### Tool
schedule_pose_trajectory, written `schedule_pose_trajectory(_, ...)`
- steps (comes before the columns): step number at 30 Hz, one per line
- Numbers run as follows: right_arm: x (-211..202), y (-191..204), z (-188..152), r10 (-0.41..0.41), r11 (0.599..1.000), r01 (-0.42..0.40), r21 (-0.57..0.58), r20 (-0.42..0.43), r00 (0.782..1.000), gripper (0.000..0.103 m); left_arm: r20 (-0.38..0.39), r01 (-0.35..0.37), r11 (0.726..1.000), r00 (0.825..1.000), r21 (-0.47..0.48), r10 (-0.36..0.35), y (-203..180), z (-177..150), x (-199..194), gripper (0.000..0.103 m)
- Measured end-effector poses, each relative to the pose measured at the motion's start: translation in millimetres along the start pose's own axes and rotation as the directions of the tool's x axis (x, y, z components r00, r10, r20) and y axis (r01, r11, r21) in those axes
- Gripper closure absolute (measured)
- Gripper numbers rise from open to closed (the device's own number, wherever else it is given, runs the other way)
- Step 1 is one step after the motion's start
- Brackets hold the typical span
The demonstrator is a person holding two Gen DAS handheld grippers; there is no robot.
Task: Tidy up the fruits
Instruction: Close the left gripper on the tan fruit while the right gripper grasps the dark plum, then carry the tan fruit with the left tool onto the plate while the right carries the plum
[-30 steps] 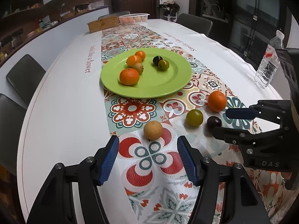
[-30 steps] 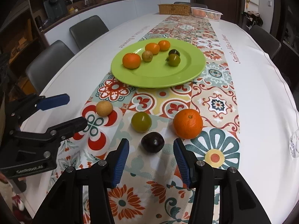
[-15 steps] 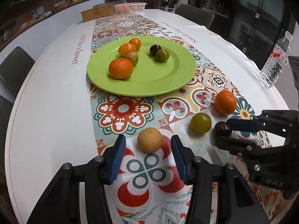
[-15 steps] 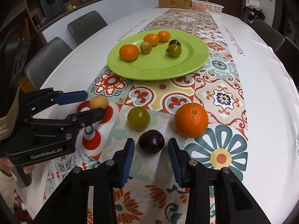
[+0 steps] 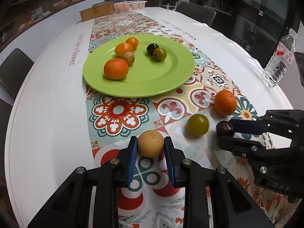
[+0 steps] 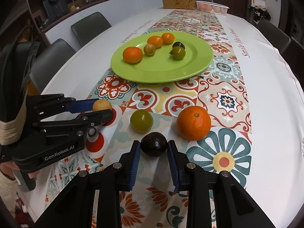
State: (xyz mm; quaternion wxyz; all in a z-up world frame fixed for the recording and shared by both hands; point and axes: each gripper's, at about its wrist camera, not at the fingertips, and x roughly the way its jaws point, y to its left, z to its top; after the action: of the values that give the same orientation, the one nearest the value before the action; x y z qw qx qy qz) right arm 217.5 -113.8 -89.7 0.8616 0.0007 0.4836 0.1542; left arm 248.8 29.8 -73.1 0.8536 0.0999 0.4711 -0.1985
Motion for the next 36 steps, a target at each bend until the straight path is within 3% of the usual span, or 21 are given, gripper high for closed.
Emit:
schedule_pose_trajectory(14,-34,-3,7,0.016,0.999,-0.013,-0.033,0.085,0.996,0.073,0.083,-0.016,1.0,0.996,0.002,0.015,-18,3,-42,0.075)
schedule_pose_trajectory(24,-64,-6,18,0.03,0.999,-0.022,-0.049,0.157,0.987,0.073,0.173,-0.03,0.999,0.984,-0.023,0.034,-26,11,-78,0.075)
schedule_pose_trajectory(36,-83,-13,42,0.039,0.996,-0.021,-0.085,0.225,0.974,0.073,0.234,-0.056,0.997,0.97,-0.045,0.065,-35,34,-91,0.075)
